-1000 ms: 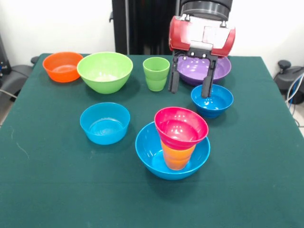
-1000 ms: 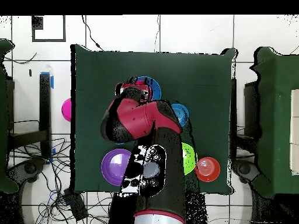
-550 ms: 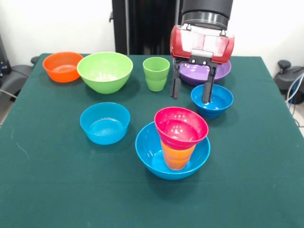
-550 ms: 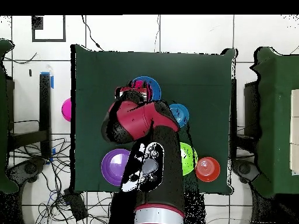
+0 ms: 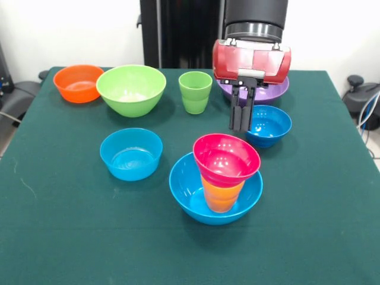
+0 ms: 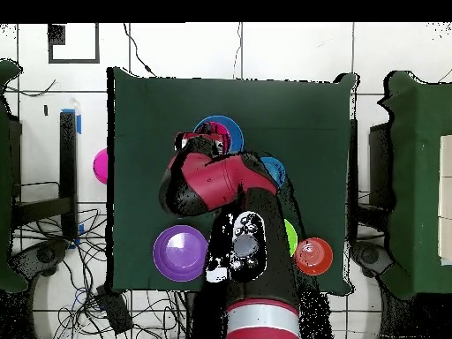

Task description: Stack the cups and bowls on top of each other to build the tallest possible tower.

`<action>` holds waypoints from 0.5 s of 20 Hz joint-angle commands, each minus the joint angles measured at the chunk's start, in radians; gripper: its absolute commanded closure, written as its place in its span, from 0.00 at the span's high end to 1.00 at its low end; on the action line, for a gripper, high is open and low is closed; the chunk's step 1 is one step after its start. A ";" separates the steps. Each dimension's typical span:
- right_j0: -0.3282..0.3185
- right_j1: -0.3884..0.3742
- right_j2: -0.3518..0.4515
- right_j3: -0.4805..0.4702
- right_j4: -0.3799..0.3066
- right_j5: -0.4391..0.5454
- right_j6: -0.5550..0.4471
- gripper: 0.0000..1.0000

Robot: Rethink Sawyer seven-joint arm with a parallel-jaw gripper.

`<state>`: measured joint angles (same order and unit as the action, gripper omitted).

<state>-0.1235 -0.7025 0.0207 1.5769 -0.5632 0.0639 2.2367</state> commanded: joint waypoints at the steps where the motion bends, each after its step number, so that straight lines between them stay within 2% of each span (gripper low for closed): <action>1: -0.072 -0.017 0.199 0.134 -0.014 0.158 -0.106 0.00; 10: -0.107 0.032 0.239 0.123 -0.069 0.124 -0.117 0.00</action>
<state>-0.2170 -0.7157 0.1293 1.6151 -0.5634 0.0639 2.2367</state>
